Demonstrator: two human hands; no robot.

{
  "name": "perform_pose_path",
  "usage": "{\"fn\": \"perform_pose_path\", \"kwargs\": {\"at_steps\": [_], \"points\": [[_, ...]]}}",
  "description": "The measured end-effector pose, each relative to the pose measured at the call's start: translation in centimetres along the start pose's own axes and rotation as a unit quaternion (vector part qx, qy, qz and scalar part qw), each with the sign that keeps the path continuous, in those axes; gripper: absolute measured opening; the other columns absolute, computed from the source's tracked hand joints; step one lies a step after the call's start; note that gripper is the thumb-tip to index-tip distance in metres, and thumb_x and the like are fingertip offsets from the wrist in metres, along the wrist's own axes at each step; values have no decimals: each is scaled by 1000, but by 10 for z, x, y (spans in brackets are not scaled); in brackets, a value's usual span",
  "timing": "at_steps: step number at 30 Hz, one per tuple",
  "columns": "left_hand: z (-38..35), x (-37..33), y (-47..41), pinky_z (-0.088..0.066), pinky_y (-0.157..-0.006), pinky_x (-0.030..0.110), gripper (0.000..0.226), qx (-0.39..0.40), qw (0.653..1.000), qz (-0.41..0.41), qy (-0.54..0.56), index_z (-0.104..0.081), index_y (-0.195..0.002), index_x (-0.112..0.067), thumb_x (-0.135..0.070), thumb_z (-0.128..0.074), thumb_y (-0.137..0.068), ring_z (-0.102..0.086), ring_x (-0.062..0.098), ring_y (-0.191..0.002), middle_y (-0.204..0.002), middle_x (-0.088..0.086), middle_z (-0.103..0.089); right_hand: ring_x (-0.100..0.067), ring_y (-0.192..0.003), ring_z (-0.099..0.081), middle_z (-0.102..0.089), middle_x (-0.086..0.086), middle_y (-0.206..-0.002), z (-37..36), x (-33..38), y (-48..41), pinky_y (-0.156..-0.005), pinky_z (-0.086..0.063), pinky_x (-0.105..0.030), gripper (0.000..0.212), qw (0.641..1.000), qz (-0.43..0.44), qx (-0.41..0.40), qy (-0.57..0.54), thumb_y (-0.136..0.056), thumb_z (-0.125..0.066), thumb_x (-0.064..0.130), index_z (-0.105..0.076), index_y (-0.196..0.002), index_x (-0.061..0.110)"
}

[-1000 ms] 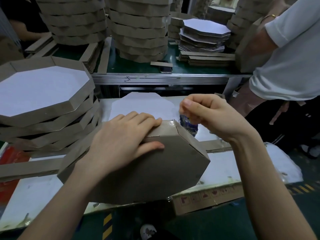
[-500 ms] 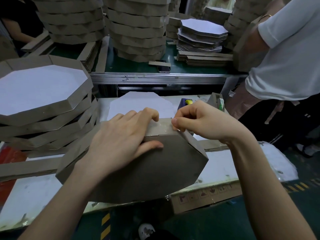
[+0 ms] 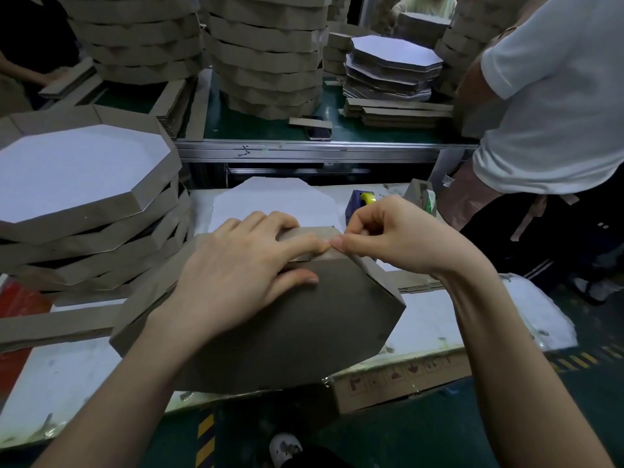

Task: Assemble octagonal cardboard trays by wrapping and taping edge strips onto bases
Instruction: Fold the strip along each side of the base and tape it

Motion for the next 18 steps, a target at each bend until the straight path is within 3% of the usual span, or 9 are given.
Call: {"fn": "perform_pose_path", "kwargs": {"at_steps": [7, 11, 13, 16, 18], "points": [[-3, 0, -2, -35, -80, 29, 48, 11, 1000, -1, 14, -49, -122, -46, -70, -25, -87, -49, 15, -112, -128, -10, -50, -18, -51, -40, -49, -4, -53, -1, -13, -5, -53, -33, -30, 49, 999, -32, 38, 18, -84, -71, 51, -57, -48, 21], [-3, 3, -1, -39, -80, 30, 53, 0, 1000, 2, 19, -50, -117, -41, -73, -20, -88, -50, 14, -108, -124, -13, -51, -12, -45, -31, -33, 6, -47, -2, -33, -12, -48, -27, -20, 66, 996, -61, 53, 44, -68, -64, 77, -38, -46, 20], [-3, 2, 0, -41, -79, 31, 54, -8, 1000, -5, 18, -52, -115, -38, -71, -21, -86, -53, 15, -104, -120, -11, -54, -7, -50, -38, -40, 9, -54, -5, -45, -15, -53, -32, -17, 64, 996, -60, 56, 38, -60, -59, 83, -44, -57, 21], [-1, 0, -1, -44, -77, 33, 52, -16, 1000, -5, 18, -51, -115, -35, -70, -26, -86, -56, 17, -100, -115, -10, -57, -8, -77, -55, -59, 10, -83, -22, -54, -17, -74, -44, -24, 35, 992, 14, 101, -73, -84, -59, 61, -62, -90, 27], [-2, -1, -2, -44, -77, 33, 52, -6, 1000, -9, 9, -49, -124, -40, -68, -24, -88, -56, 18, -101, -117, -8, -56, -10, -75, -58, -62, 8, -82, -33, -58, -16, -71, -47, -21, 24, 977, 26, 141, -156, -96, -56, 47, -65, -88, 26]]}}
Point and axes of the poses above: each hand's wrist, its own y-axis away from the middle knuckle, its own z-axis out of the back of the hand, x = y × z, the point moved 7 cm from there along -y, towards the middle knuckle
